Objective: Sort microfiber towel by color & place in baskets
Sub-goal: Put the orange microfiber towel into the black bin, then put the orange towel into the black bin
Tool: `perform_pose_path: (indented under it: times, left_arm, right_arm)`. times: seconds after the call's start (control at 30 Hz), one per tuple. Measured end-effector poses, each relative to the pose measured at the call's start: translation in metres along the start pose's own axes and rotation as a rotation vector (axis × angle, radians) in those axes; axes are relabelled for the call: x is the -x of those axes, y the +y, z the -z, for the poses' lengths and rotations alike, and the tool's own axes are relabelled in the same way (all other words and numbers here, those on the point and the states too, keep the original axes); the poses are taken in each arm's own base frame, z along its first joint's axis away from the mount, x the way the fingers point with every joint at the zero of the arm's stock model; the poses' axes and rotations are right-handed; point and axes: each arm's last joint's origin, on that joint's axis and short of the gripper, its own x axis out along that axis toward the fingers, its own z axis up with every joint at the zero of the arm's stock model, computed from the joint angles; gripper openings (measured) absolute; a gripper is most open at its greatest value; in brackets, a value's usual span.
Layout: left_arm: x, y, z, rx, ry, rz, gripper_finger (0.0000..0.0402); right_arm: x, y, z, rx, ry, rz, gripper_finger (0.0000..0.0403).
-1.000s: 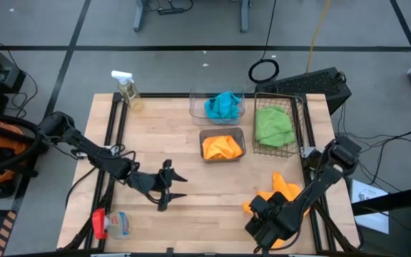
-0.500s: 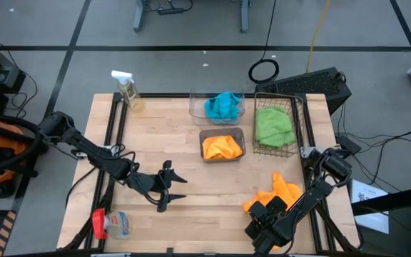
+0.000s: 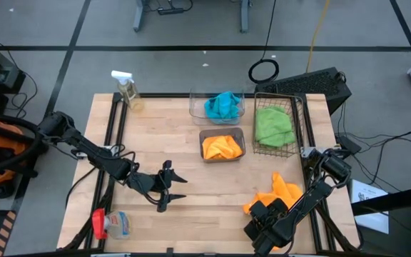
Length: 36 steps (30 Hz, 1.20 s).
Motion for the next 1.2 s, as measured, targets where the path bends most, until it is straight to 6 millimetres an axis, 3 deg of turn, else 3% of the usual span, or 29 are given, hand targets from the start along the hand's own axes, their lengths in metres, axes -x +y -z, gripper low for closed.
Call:
perform_pose_path:
  times: [0.43,0.57,0.77,0.87,1.0,1.2]
  left_arm:
    - [0.0,0.0,0.0,-0.001,0.002,0.0,0.0257]
    - [0.0,0.0,0.0,-0.001,0.001,0.0,0.0257]
    - [0.0,0.0,0.0,0.001,0.001,0.0,0.0257]
    - [0.0,0.0,0.0,0.001,0.001,0.0,0.0257]
    - [0.0,0.0,0.0,0.002,0.001,0.0,0.0257]
    - [0.0,0.0,0.0,0.001,0.002,0.0,0.0257]
  right_arm:
    - [0.001,0.0,0.004,-0.057,-0.003,-0.019,0.024]
    - [0.0,0.005,0.004,-0.056,-0.034,-0.07,0.0192]
    - [0.0,0.008,-0.005,-0.095,-0.068,-0.095,0.0079]
    - [0.006,0.007,-0.014,-0.119,-0.085,-0.113,0.0053]
    - [0.029,0.003,-0.026,-0.107,-0.069,-0.173,0.0081]
    - [0.05,-0.008,-0.03,-0.033,0.013,-0.18,0.0192]
